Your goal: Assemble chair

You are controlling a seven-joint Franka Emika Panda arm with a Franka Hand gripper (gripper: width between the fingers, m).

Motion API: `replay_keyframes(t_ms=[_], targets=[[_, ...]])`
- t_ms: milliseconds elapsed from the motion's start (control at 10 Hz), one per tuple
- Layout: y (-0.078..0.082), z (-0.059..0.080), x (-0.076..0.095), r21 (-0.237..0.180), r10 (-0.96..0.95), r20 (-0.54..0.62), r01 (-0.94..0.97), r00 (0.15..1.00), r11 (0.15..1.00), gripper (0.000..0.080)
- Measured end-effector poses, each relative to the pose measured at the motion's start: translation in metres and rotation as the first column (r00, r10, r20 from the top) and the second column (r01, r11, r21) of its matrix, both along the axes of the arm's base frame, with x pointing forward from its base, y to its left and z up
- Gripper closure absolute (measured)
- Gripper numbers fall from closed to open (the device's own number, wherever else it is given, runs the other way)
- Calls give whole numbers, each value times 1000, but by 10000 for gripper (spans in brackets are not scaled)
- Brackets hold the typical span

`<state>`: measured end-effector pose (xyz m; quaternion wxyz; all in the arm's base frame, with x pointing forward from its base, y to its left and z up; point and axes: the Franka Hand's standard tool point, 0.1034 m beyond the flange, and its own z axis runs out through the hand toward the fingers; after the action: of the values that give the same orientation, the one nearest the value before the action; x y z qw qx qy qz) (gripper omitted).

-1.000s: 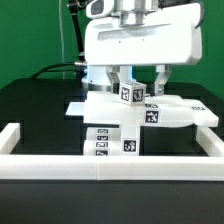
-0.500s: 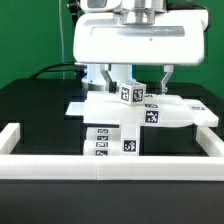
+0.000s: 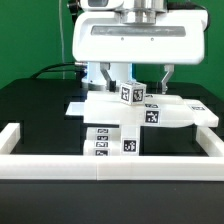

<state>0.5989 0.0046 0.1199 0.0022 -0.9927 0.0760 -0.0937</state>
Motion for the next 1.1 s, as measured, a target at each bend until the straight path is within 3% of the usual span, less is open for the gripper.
replay_keyframes(t_ms=[300,1100], targets=[[4,4,-7,61,4,-206,9,979,998,151],[-2,4,-2,56,83,-190,-74,978,996,151]])
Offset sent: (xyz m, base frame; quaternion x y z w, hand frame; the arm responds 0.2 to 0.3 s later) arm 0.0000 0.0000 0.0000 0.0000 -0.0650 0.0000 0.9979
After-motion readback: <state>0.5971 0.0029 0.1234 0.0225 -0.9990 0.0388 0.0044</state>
